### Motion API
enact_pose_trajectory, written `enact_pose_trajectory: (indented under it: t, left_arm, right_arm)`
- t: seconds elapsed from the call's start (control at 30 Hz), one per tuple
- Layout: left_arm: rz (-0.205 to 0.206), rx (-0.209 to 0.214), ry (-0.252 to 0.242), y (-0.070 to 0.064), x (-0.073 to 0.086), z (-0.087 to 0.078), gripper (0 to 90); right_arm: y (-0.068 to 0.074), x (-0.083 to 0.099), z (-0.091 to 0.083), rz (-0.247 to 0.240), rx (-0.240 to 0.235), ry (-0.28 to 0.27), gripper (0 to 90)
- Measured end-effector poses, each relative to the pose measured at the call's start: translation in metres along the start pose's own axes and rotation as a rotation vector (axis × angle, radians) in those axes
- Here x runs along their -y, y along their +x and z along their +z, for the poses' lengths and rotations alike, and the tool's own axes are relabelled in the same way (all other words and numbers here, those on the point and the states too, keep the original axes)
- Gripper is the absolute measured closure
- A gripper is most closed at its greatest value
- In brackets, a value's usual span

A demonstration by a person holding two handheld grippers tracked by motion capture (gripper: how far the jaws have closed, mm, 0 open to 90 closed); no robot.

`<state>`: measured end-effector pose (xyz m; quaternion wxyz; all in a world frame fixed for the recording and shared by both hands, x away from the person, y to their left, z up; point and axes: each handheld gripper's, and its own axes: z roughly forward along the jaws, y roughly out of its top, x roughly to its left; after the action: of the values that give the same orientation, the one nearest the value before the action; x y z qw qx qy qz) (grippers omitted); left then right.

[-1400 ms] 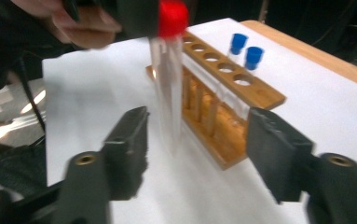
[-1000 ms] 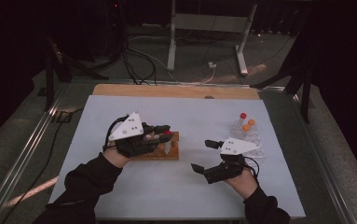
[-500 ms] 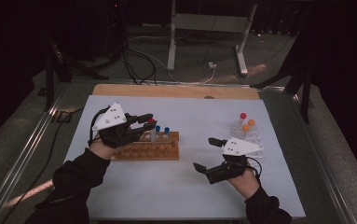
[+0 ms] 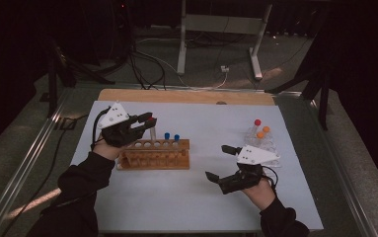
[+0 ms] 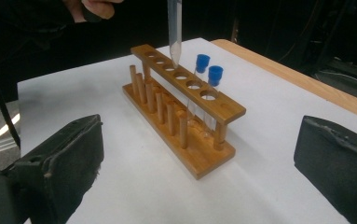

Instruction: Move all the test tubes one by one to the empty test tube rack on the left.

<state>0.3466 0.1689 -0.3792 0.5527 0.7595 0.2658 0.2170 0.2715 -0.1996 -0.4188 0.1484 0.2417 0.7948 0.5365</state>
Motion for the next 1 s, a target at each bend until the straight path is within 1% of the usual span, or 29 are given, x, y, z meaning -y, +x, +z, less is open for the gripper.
enact_pose_trajectory:
  t: [0.07, 0.13, 0.2, 0.37, 0.43, 0.5, 0.53, 0.6, 0.63, 0.77, 0.83, 0.9, 1.0]
  left_arm:
    - [-0.018, 0.007, -0.005, 0.002, 0.003, 0.003, 71.9]
    - [-0.011, -0.005, 0.003, 0.002, 0.005, 0.007, 71.9]
    - [-0.022, -0.003, 0.002, 0.001, 0.008, 0.009, 71.9]
    - [-0.024, -0.009, 0.021, 0.0, 0.016, 0.016, 72.0]
    - [-0.039, -0.005, 0.019, -0.001, 0.021, 0.018, 71.9]
    - [-0.04, -0.009, 0.033, -0.001, 0.026, 0.02, 71.9]
    - [-0.049, -0.006, 0.036, -0.002, 0.029, 0.021, 72.0]
    - [-0.053, -0.008, 0.047, -0.003, 0.034, 0.024, 71.9]
    - [-0.061, -0.006, 0.049, -0.003, 0.036, 0.024, 71.9]
    - [-0.071, -0.01, 0.053, -0.004, 0.045, 0.026, 71.9]
    - [-0.084, -0.008, 0.056, -0.004, 0.05, 0.027, 71.9]
    - [-0.081, -0.014, 0.062, -0.004, 0.053, 0.028, 71.9]
    - [-0.09, -0.015, 0.063, -0.004, 0.058, 0.028, 71.9]
  right_arm:
    - [0.0, 0.0, 0.0, -0.001, 0.002, -0.001, 1.3]
    - [-0.001, 0.0, -0.001, 0.006, -0.001, -0.005, 1.3]
    - [-0.001, 0.0, -0.002, 0.001, 0.005, -0.003, 1.3]
    - [-0.002, 0.001, -0.002, 0.005, 0.004, -0.003, 1.3]
    - [-0.002, 0.001, -0.003, 0.006, 0.005, -0.003, 1.3]
    - [-0.002, 0.001, -0.003, 0.013, 0.007, -0.006, 1.3]
    - [-0.003, 0.001, -0.004, 0.014, 0.007, -0.006, 1.3]
    - [-0.002, 0.001, -0.004, 0.012, 0.008, -0.005, 1.3]
    - [-0.003, 0.001, -0.003, 0.011, 0.007, -0.005, 1.3]
    - [-0.002, 0.001, -0.003, 0.013, 0.005, -0.003, 1.3]
    - [-0.002, 0.001, -0.003, 0.01, 0.006, -0.001, 1.3]
    - [-0.002, 0.001, -0.003, 0.013, 0.004, -0.001, 1.3]
    - [-0.002, 0.001, -0.002, 0.011, 0.003, 0.004, 1.3]
